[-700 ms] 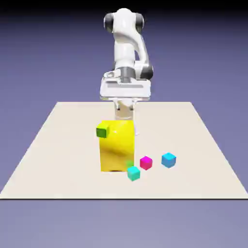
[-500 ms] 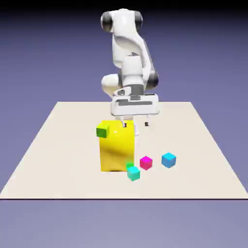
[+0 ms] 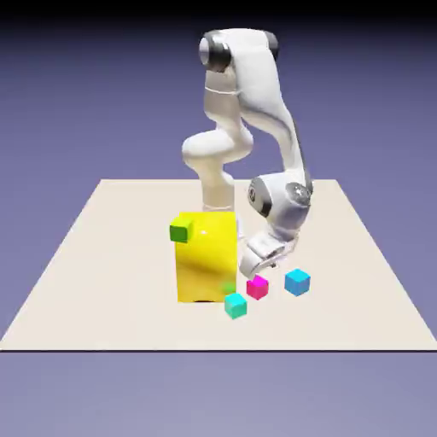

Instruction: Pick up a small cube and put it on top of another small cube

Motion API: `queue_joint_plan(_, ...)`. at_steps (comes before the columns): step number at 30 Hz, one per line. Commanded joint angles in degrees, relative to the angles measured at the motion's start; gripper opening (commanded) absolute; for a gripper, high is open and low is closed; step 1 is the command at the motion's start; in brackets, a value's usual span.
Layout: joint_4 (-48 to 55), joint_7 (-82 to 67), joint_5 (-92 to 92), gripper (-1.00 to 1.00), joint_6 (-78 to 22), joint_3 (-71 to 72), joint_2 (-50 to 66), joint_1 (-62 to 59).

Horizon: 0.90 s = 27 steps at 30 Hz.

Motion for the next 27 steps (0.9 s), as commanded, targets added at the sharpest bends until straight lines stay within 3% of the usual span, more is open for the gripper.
queue_joint_plan(1, -0.15, -0.18, 0.29, 0.0, 2.22, 0.27, 2.08, -0.33)
queue_joint_plan(4, -0.53, -0.62, 1.01, 0.0, 7.68, 0.92, 7.18, -1.15)
queue_joint_plan(5, -0.53, -0.62, 1.01, -1.0, 7.68, 0.92, 7.18, -1.15)
queue_joint_plan(12, 0.8, 1.62, -1.3, -1.0, -4.03, -0.08, -5.27, -0.02)
queue_joint_plan(27, 13.11, -17.45, -12.12, -1.0, -38.99, -1.13, -33.3, -23.7)
